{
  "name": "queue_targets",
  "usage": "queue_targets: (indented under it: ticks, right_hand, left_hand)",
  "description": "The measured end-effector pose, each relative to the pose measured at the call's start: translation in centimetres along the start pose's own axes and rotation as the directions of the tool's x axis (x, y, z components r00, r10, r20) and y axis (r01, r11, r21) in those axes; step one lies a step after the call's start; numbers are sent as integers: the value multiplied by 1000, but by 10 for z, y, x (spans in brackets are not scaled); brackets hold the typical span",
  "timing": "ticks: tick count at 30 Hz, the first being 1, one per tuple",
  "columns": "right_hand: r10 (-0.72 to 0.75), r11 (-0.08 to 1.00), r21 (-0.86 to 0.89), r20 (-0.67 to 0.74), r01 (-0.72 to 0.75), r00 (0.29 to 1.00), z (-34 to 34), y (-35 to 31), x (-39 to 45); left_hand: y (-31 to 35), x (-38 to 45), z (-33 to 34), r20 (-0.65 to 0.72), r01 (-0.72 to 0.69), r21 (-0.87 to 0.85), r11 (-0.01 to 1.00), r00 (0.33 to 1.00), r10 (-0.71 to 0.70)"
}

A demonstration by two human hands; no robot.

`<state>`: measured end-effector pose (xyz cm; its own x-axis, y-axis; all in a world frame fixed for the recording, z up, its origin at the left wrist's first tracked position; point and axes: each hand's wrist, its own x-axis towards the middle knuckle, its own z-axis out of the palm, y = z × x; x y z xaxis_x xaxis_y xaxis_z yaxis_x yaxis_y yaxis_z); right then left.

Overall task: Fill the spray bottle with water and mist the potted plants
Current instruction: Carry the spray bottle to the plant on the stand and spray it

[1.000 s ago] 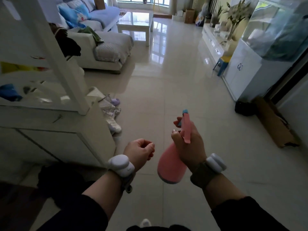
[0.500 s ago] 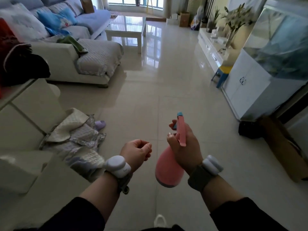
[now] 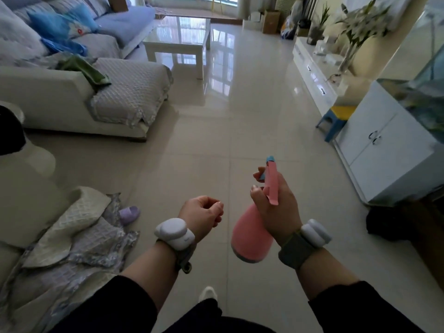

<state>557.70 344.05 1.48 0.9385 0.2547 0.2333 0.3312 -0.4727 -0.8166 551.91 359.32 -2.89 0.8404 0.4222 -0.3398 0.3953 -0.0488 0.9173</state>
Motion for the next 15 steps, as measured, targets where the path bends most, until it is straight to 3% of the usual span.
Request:
queue_targets:
  ticks: [7, 15]
  right_hand:
    - [62, 998, 18, -67, -61, 996, 18, 30, 171]
    - [19, 999, 41, -56, -16, 998, 36, 83, 348]
  left_hand:
    - [80, 168, 18, 71, -5, 52, 999, 997, 2]
    - [146, 340, 64, 67, -6, 76, 997, 998, 1]
